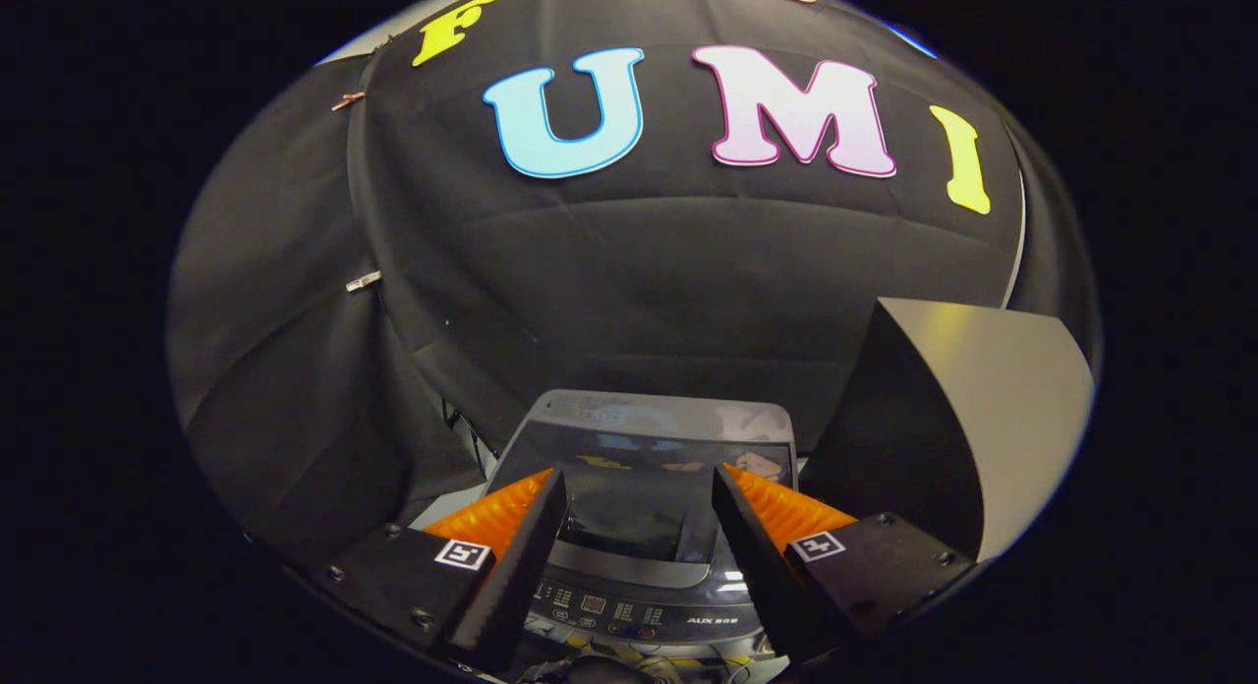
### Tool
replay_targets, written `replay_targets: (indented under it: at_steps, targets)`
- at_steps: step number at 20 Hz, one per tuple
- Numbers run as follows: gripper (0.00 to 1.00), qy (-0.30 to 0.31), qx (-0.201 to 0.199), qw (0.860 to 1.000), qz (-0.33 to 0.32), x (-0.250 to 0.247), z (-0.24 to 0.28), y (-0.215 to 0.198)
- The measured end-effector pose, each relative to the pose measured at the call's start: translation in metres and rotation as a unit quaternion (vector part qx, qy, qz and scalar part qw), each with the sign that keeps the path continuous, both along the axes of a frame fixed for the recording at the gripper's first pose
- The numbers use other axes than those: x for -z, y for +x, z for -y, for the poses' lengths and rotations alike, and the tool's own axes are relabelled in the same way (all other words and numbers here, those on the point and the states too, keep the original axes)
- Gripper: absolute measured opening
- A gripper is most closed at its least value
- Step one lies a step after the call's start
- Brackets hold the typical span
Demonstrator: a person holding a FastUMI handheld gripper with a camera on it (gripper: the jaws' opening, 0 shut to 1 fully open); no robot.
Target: Put the clothes into the washing machine and then close the washing machine lid.
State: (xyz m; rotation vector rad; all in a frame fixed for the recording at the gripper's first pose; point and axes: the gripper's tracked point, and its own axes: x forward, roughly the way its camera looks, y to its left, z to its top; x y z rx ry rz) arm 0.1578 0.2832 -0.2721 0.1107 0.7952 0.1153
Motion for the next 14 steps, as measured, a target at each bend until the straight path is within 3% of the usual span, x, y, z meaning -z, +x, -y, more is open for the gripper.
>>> replay_targets:
  at_steps: [7,14]
  targets:
    - [0.94,0.006,-0.002,0.997,0.072,-0.075,0.026,-0.005]
    - [0.94,0.002,-0.005,0.986,0.169,-0.160,0.074,-0.027]
